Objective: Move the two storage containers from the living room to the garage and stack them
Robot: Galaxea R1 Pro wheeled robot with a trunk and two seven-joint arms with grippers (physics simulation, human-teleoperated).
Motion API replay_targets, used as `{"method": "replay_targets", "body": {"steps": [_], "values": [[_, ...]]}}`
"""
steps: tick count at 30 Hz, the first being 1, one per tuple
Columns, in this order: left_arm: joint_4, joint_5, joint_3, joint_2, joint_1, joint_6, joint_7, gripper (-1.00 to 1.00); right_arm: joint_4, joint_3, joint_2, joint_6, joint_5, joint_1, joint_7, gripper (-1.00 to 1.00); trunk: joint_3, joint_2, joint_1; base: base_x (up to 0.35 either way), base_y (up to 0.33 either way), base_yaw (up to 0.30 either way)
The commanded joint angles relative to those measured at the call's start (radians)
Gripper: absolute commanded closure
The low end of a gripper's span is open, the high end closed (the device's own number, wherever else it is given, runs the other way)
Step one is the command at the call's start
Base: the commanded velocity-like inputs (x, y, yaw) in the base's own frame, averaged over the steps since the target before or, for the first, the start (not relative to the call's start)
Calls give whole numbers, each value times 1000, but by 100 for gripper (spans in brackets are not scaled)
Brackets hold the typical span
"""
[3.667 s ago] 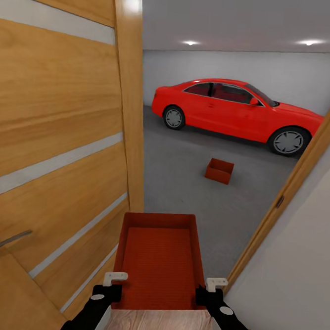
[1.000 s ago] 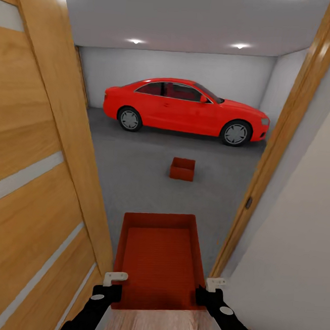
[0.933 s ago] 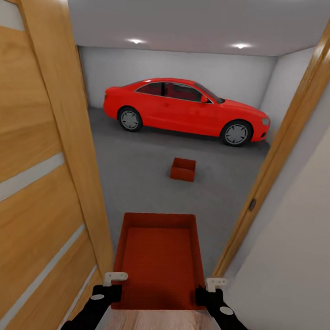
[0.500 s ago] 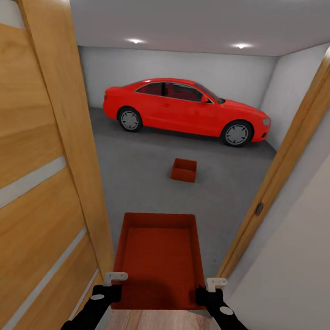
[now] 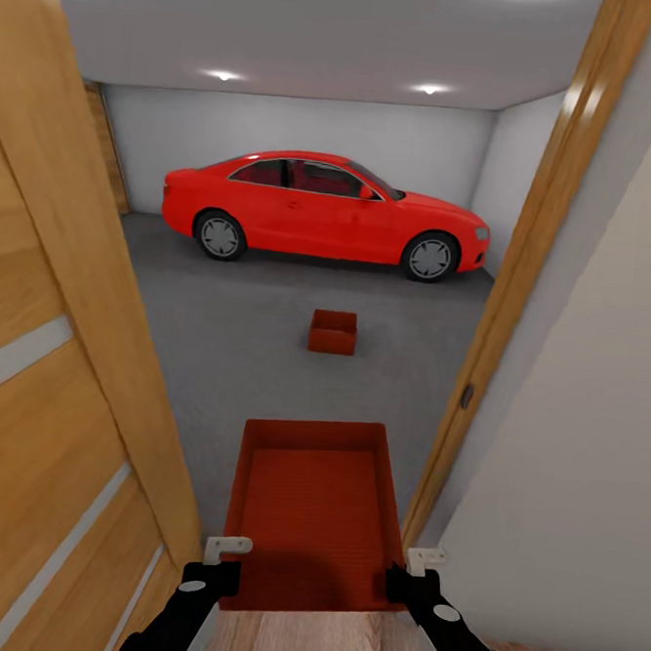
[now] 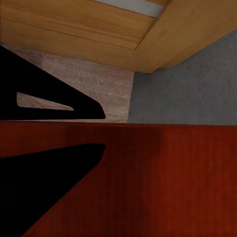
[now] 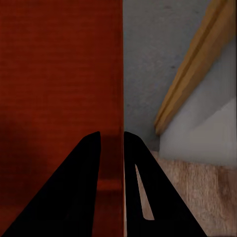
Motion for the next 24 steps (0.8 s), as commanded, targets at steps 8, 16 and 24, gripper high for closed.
{"method": "replay_targets", "body": {"steps": [8, 16, 24], "values": [[-11, -20, 3, -1, -1, 7, 2, 100, 4, 54, 0, -4, 22, 0, 11, 100, -2, -2, 1, 104, 2, -12], [-11, -20, 3, -1, -1, 7, 2, 100, 4, 54, -1, -4, 23, 0, 11, 100, -2, -2, 1, 204, 134, 0], [-11, -20, 3, -1, -1, 7, 2, 100, 4, 54, -1, -4, 22, 0, 11, 100, -2, -2, 1, 11, 10, -8]]}}
